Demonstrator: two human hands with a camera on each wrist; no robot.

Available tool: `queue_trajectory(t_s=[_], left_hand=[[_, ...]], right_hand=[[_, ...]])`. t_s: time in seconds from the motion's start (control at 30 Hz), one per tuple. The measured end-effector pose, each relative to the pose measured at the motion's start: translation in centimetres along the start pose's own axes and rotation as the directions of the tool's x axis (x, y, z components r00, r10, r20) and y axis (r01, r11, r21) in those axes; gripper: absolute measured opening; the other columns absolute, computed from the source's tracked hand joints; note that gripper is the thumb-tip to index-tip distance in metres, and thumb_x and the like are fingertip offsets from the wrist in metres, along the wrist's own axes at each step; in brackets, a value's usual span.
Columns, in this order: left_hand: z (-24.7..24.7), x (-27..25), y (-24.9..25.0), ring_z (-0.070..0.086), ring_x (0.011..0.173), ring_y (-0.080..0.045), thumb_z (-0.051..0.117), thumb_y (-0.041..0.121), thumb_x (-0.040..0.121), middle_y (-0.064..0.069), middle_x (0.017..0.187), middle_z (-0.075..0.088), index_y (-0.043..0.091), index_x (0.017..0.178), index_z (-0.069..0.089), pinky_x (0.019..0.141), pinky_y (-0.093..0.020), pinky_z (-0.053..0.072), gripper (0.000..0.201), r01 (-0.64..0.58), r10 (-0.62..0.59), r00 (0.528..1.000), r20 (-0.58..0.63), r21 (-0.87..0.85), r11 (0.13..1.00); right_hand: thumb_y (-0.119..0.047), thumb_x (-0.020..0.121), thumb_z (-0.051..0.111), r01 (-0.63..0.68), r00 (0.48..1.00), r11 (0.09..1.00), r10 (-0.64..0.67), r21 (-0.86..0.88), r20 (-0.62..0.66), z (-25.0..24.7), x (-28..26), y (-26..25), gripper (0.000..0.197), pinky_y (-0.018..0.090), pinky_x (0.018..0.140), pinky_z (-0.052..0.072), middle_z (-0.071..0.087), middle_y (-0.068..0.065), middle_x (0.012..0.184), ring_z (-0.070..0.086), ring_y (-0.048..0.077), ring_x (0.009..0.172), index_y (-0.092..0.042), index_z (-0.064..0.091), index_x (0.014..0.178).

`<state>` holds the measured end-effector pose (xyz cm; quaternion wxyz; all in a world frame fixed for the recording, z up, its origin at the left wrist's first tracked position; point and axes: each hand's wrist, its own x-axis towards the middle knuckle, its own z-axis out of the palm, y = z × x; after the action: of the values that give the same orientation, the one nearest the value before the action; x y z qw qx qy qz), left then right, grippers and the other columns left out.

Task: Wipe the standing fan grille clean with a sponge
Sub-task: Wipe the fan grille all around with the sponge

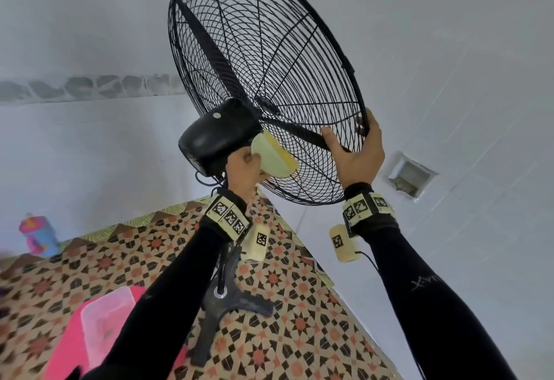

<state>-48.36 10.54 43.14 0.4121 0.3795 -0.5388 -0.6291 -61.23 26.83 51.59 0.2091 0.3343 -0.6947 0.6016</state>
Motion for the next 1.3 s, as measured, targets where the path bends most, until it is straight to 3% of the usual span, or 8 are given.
queue_trajectory(t_s=[0.1, 0.17, 0.37, 0.6, 0.77, 1.0, 1.17, 1.3], left_hand=[[0.3, -0.8, -1.6, 0.069, 0.109, -0.037, 0.054, 0.006, 0.102, -0.016, 0.124, 0.066, 0.0, 0.131, 0.062, 0.086, -0.054, 0.063, 0.031, 0.088, -0.087, 0.996, -0.027, 0.053, 0.995], [0.8, -1.1, -2.4, 0.067, 0.113, -0.033, 0.055, 0.008, 0.1, -0.014, 0.13, 0.066, 0.0, 0.131, 0.064, 0.096, -0.045, 0.059, 0.034, 0.112, -0.109, 0.994, -0.026, 0.146, 0.983], [0.6, -1.3, 0.1, 0.072, 0.105, -0.039, 0.051, 0.003, 0.103, -0.019, 0.125, 0.064, -0.002, 0.136, 0.056, 0.072, -0.047, 0.066, 0.034, 0.094, -0.092, 0.994, 0.051, -0.028, 0.995], [0.6, -0.4, -3.4, 0.063, 0.118, -0.045, 0.058, 0.016, 0.091, -0.023, 0.129, 0.063, -0.005, 0.131, 0.06, 0.086, -0.06, 0.061, 0.045, 0.152, -0.155, 0.987, 0.039, 0.068, 0.986], [1.1, -2.4, 0.3, 0.069, 0.108, -0.035, 0.049, 0.003, 0.105, -0.013, 0.119, 0.064, -0.001, 0.136, 0.054, 0.07, -0.04, 0.066, 0.032, 0.136, -0.127, 0.985, 0.118, -0.066, 0.989], [1.2, 0.1, -5.9, 0.07, 0.106, -0.043, 0.058, 0.028, 0.088, -0.024, 0.122, 0.069, 0.001, 0.122, 0.064, 0.084, -0.059, 0.062, 0.044, 0.124, -0.132, 0.99, 0.048, 0.139, 0.983], [1.5, -3.5, 0.2, 0.068, 0.11, -0.032, 0.053, 0.005, 0.103, -0.014, 0.127, 0.063, -0.001, 0.141, 0.055, 0.083, -0.051, 0.065, 0.038, 0.084, -0.081, 0.994, 0.066, -0.041, 0.996], [0.9, -3.2, -1.6, 0.071, 0.103, -0.032, 0.054, 0.013, 0.104, -0.013, 0.118, 0.068, 0.004, 0.136, 0.061, 0.086, -0.052, 0.063, 0.034, 0.067, -0.07, 0.997, 0.018, 0.119, 0.991]], right_hand=[[-0.073, 0.073, 0.074, -0.002, 1.0, 1.0, 0.002, 0.0, -0.006, 0.2, -0.2, -0.3, 0.095, 0.038, 0.105, 0.05, 0.061, -0.004, 0.133, 0.057, 0.01, 0.123, -0.017, 0.049, 0.146], [-0.073, 0.074, 0.074, -0.004, 1.0, 1.0, 0.004, 0.0, 0.0, 0.0, -0.4, -0.3, 0.094, 0.039, 0.105, 0.049, 0.06, -0.004, 0.134, 0.056, 0.01, 0.123, -0.018, 0.048, 0.146], [-0.072, 0.074, 0.075, 0.0, 1.0, 1.0, 0.0, -0.012, -0.008, -0.1, -0.1, 0.0, 0.092, 0.039, 0.103, 0.051, 0.061, -0.004, 0.132, 0.057, 0.01, 0.121, -0.018, 0.049, 0.144], [-0.074, 0.074, 0.073, -0.001, 1.0, 1.0, 0.0, -0.028, -0.014, 0.1, -0.5, -0.6, 0.091, 0.038, 0.101, 0.052, 0.061, -0.007, 0.13, 0.058, 0.009, 0.117, -0.02, 0.049, 0.143], [-0.074, 0.075, 0.072, -0.01, 1.0, 0.999, 0.01, -0.038, -0.002, -0.3, -0.3, -0.3, 0.09, 0.037, 0.101, 0.051, 0.061, -0.007, 0.13, 0.058, 0.009, 0.117, -0.02, 0.048, 0.143], [-0.074, 0.075, 0.072, 0.001, 1.0, 0.999, -0.002, -0.033, -0.021, 0.2, -1.1, -0.8, 0.09, 0.04, 0.101, 0.051, 0.06, -0.005, 0.131, 0.057, 0.012, 0.12, -0.018, 0.049, 0.141], [-0.071, 0.075, 0.074, -0.018, 1.0, 0.999, 0.017, -0.031, -0.011, -0.2, -0.8, -0.7, 0.087, 0.035, 0.103, 0.05, 0.06, -0.006, 0.13, 0.057, 0.009, 0.12, -0.018, 0.049, 0.139], [-0.074, 0.074, 0.073, -0.026, 0.999, 0.999, 0.024, -0.044, -0.03, 0.4, -1.1, -1.4, 0.088, 0.034, 0.1, 0.051, 0.061, -0.007, 0.129, 0.058, 0.009, 0.118, -0.018, 0.05, 0.138]])
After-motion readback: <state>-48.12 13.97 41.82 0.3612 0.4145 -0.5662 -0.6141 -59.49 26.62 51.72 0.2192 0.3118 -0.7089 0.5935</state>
